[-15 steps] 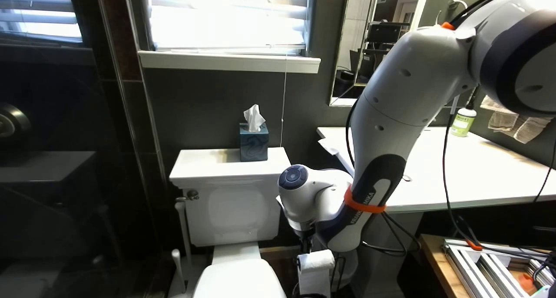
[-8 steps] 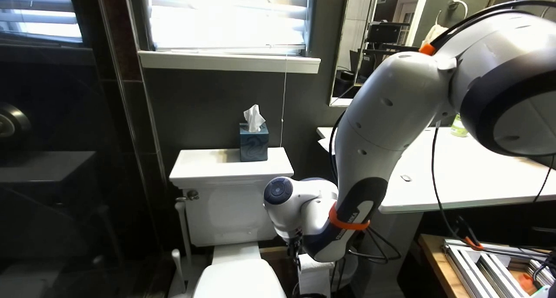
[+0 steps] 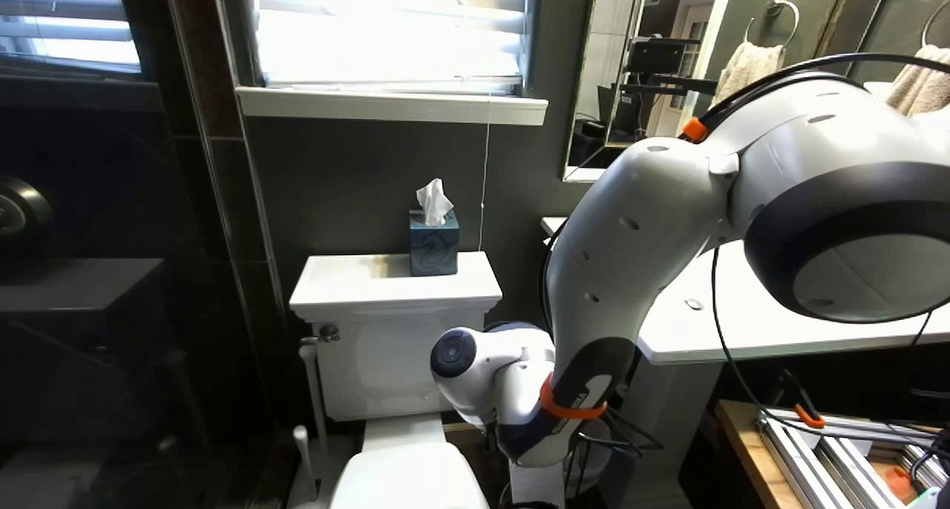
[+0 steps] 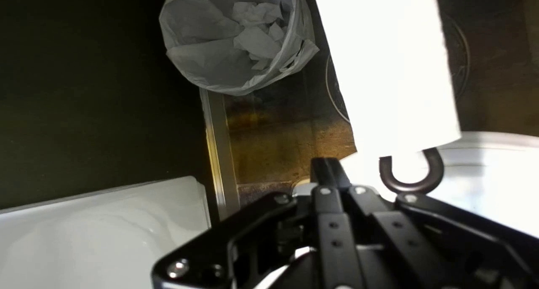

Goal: Put the tissue roll on the tissue holder

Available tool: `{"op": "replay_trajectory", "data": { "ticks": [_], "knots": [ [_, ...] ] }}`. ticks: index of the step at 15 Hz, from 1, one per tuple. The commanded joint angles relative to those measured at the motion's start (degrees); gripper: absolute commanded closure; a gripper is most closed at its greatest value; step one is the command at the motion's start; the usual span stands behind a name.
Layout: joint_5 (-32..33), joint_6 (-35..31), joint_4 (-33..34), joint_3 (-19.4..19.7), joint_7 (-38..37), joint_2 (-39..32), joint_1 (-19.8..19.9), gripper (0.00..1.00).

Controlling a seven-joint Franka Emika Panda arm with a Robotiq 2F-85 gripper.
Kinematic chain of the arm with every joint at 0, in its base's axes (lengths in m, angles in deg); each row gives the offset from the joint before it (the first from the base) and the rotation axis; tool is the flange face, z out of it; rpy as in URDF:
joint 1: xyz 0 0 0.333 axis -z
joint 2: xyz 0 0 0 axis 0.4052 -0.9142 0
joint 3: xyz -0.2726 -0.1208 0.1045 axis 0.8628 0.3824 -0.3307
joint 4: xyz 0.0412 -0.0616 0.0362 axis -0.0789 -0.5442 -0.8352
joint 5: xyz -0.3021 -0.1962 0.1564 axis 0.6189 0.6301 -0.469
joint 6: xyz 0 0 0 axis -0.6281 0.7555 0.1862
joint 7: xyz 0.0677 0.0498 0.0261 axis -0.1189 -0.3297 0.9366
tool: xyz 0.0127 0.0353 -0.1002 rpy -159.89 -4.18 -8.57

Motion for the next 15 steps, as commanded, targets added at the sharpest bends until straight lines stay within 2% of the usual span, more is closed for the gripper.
{"op": "replay_trajectory", "data": {
  "ticks": [1, 4, 10, 15],
  "knots": [
    [0.4, 3.1, 5.0, -1.4, 4.2, -3.1, 1.3, 1.0],
    [0.7, 4.2, 6.5, -2.0, 6.5, -4.3, 1.9, 1.0],
    [0.8, 7.7, 8.5, -5.2, 15.1, -4.6, 5.7, 1.0],
    [0.0, 4.4, 7.5, -7.6, 18.6, -3.7, 9.4, 1.0]
  ]
}}
